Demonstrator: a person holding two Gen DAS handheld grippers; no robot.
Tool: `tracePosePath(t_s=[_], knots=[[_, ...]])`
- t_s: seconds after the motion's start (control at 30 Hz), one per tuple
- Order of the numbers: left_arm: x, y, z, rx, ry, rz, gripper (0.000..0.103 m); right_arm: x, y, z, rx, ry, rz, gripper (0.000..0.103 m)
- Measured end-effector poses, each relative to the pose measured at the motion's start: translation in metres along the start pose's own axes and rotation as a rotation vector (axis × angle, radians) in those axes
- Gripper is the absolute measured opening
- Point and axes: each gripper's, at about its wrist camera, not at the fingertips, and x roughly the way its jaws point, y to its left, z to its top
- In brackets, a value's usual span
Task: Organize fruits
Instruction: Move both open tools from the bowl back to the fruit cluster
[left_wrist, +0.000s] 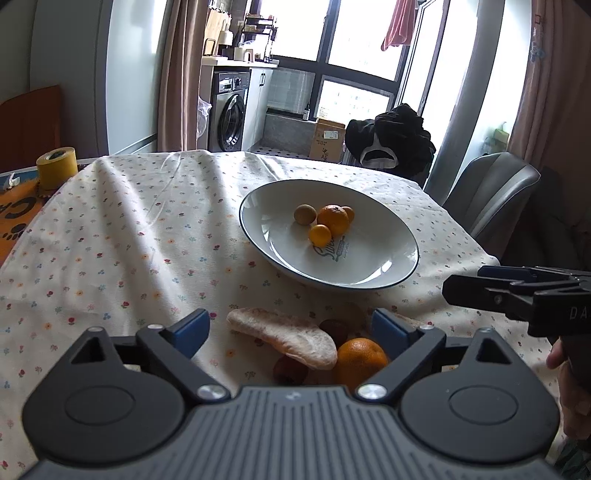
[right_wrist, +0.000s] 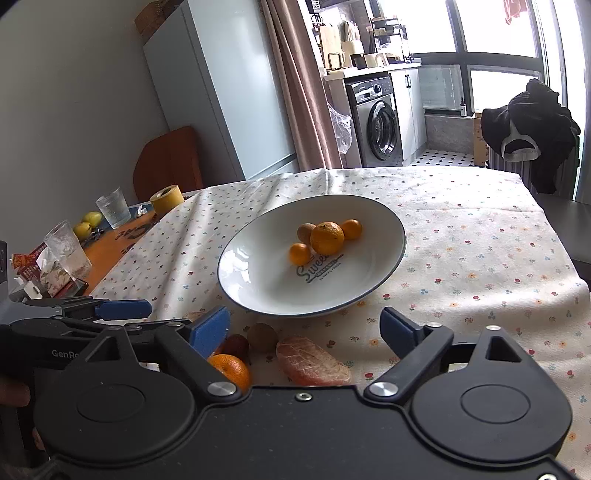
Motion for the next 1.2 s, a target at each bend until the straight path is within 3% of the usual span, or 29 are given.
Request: tracePosePath(t_s=[0.23,1.2], knots=[[-0.015,0.001,-0.007,-0.005,-0.018,0.000,0.094,-0.013,0.005,-0.007,-0.001,-0.014,0.007,0.103],[-0.056,0.013,-0.028,-0.111,-0.122,-0.004,0.094,-0.042,0.015,-0.030,0.021,-0.027,0.021,0.103]])
